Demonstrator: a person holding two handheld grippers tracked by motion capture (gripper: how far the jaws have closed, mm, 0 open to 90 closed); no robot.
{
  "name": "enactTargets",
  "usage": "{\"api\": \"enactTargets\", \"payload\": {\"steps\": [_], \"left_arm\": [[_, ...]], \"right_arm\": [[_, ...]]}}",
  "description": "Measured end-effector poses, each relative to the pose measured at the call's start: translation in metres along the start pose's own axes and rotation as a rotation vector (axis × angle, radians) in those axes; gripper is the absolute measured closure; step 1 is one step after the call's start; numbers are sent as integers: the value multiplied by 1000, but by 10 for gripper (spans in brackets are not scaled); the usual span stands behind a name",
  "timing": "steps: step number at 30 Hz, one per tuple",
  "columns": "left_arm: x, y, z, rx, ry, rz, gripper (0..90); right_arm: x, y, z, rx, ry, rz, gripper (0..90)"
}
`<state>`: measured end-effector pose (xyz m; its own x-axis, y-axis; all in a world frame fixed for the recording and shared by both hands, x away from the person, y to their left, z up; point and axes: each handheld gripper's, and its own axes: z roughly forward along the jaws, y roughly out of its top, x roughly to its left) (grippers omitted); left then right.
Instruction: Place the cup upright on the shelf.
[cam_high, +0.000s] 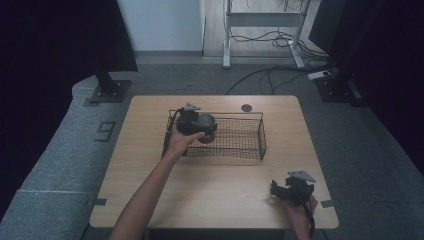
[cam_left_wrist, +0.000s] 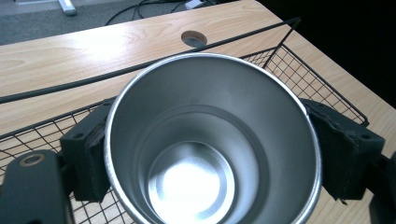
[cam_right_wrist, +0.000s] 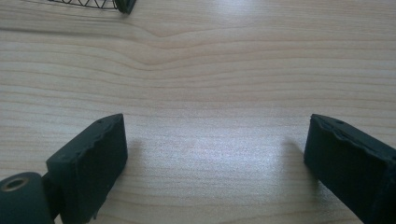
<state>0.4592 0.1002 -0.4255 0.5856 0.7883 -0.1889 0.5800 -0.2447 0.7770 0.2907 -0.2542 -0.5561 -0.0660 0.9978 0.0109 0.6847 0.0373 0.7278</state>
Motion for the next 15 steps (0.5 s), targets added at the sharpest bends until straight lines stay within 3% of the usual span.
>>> {"api": "enactTargets", "payload": {"steps": [15], "left_arm": [[-1, -7, 20, 36, -3, -3, 143]], "right_arm": [[0, 0, 0, 0, 0, 0, 59]]}}
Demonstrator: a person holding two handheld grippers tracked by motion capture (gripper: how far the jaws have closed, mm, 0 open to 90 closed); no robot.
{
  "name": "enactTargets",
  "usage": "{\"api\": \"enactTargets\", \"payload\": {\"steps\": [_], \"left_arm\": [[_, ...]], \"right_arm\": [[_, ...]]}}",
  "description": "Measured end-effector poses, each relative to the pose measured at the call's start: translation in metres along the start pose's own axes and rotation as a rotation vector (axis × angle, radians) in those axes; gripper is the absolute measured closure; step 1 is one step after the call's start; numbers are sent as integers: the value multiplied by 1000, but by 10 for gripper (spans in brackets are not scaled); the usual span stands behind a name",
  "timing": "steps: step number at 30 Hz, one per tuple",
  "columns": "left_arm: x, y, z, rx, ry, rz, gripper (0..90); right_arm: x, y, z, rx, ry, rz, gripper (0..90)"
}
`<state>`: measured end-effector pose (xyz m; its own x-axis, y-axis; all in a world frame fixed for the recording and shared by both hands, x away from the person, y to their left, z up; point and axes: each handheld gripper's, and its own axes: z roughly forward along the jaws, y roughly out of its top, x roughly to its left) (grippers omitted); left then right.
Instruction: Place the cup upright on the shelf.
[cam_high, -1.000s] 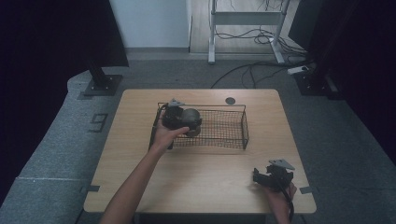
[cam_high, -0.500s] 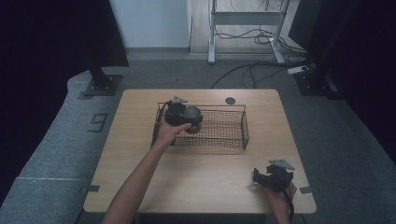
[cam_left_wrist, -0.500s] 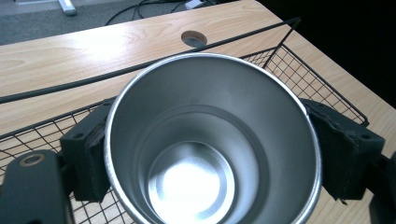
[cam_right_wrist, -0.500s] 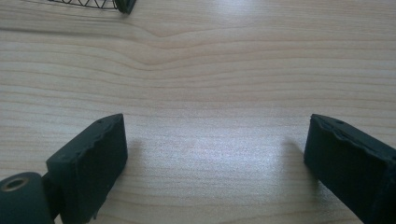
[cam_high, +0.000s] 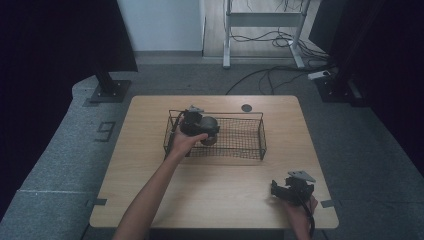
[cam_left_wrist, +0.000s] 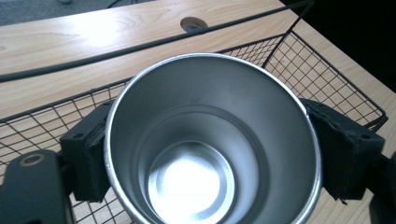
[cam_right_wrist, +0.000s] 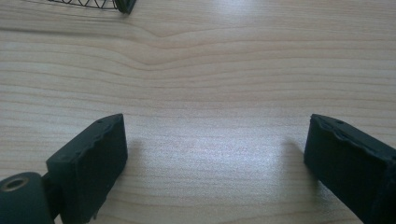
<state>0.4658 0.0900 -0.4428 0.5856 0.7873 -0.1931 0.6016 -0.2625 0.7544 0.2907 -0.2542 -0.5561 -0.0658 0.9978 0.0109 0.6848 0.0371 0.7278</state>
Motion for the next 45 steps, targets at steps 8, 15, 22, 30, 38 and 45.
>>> {"api": "enactTargets", "payload": {"steps": [8, 15, 22, 30, 38, 45], "left_arm": [[3, -4, 8, 16, 7, -13, 143], [2, -6, 13, 32, 1, -11, 143], [0, -9, 22, 49, 5, -11, 143], [0, -11, 30, 73, 21, -10, 142], [3, -15, 35, 105, 34, -24, 141], [4, -18, 38, 127, 44, -25, 141]], "right_arm": [[0, 0, 0, 0, 0, 0, 59], [0, 0, 0, 0, 0, 0, 59], [0, 0, 0, 0, 0, 0, 59], [0, 0, 0, 0, 0, 0, 59], [0, 0, 0, 0, 0, 0, 59], [0, 0, 0, 0, 0, 0, 59]]}}
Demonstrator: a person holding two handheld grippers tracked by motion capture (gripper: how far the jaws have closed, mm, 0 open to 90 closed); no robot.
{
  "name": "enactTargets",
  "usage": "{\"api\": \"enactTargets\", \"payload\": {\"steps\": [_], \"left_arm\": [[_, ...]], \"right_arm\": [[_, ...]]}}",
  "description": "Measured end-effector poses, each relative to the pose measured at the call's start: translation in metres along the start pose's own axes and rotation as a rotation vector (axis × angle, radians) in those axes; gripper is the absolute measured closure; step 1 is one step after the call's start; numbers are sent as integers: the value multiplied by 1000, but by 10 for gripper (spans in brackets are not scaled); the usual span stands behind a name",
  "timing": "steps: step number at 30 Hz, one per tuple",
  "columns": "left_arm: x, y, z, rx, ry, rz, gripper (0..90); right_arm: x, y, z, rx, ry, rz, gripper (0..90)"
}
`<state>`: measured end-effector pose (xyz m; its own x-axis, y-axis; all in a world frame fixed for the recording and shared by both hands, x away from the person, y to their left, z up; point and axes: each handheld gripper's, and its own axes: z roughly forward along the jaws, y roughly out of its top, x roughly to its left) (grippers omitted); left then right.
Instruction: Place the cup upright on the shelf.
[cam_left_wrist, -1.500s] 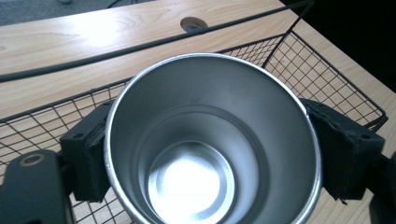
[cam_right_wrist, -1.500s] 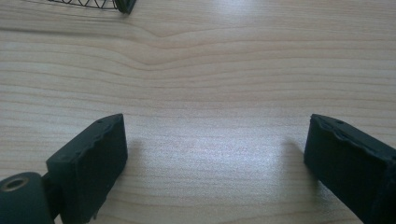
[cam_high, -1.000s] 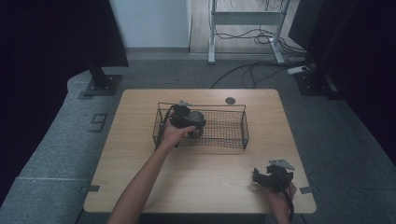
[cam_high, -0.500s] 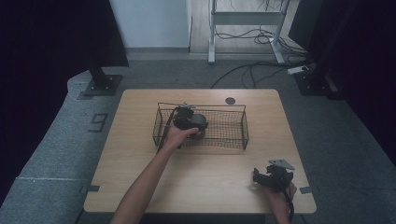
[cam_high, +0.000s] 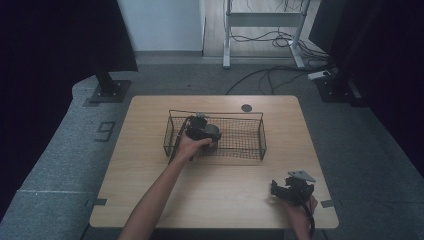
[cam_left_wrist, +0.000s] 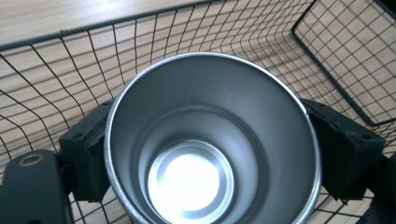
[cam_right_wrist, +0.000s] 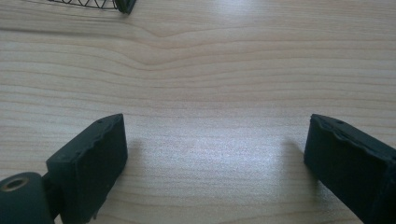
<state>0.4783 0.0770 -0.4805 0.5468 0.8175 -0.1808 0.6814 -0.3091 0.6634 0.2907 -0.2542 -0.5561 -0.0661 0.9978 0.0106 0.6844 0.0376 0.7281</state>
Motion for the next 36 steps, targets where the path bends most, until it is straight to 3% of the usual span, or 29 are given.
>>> {"api": "enactTargets", "payload": {"steps": [20, 30, 36], "left_arm": [[0, -5, 2, 29, 12, -12, 135], [0, -5, -6, 5, -2, -16, 112], [2, -1, -20, -48, 9, -11, 89]], "right_arm": [[0, 0, 0, 0, 0, 0, 59], [0, 0, 0, 0, 0, 0, 59], [0, 0, 0, 0, 0, 0, 59]]}}
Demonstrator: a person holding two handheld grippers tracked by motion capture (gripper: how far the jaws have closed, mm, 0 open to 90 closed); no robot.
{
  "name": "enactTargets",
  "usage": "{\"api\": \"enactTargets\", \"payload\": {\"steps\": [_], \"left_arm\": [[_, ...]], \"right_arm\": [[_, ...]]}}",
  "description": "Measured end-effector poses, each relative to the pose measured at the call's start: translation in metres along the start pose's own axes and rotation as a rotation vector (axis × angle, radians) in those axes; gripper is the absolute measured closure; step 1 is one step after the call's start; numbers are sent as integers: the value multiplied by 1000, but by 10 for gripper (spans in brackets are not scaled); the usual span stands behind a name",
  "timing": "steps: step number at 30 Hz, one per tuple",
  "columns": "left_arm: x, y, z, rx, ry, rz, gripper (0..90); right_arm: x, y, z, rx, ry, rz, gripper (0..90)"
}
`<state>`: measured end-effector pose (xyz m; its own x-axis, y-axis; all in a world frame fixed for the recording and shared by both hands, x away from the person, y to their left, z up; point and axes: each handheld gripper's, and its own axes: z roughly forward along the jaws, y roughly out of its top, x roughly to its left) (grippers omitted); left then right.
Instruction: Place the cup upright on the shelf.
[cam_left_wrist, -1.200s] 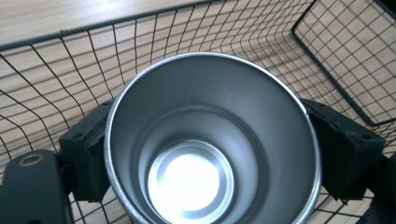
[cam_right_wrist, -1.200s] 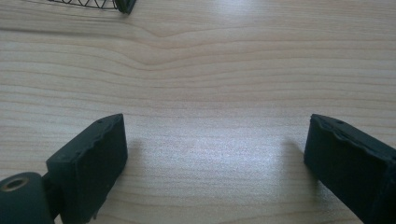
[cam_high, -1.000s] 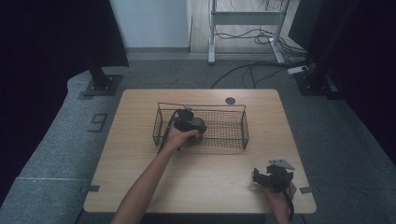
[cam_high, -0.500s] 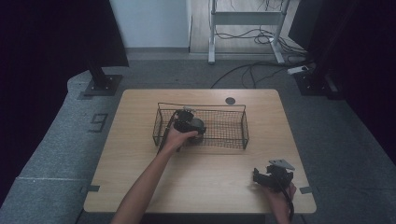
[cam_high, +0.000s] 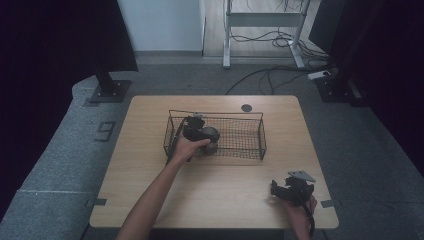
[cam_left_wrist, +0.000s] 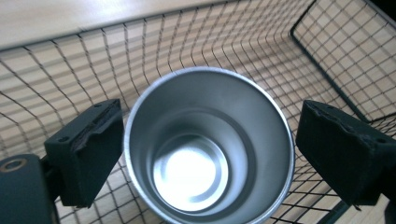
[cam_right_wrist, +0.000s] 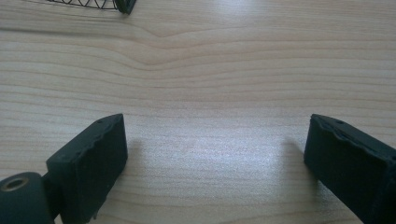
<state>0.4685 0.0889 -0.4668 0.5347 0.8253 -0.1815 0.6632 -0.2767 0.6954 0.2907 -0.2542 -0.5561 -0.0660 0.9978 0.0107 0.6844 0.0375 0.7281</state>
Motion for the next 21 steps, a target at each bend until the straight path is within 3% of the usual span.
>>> {"api": "enactTargets", "payload": {"steps": [6, 17, 21], "left_arm": [[4, 1, -19, -49, -23, -6, 89], [-7, -8, -54, -114, -51, 56, 112], [-11, -16, -69, -128, -83, 81, 133]], "right_arm": [[0, 0, 0, 0, 1, -1, 61], [0, 0, 0, 0, 1, -1, 61], [0, 0, 0, 0, 1, -1, 61]]}}
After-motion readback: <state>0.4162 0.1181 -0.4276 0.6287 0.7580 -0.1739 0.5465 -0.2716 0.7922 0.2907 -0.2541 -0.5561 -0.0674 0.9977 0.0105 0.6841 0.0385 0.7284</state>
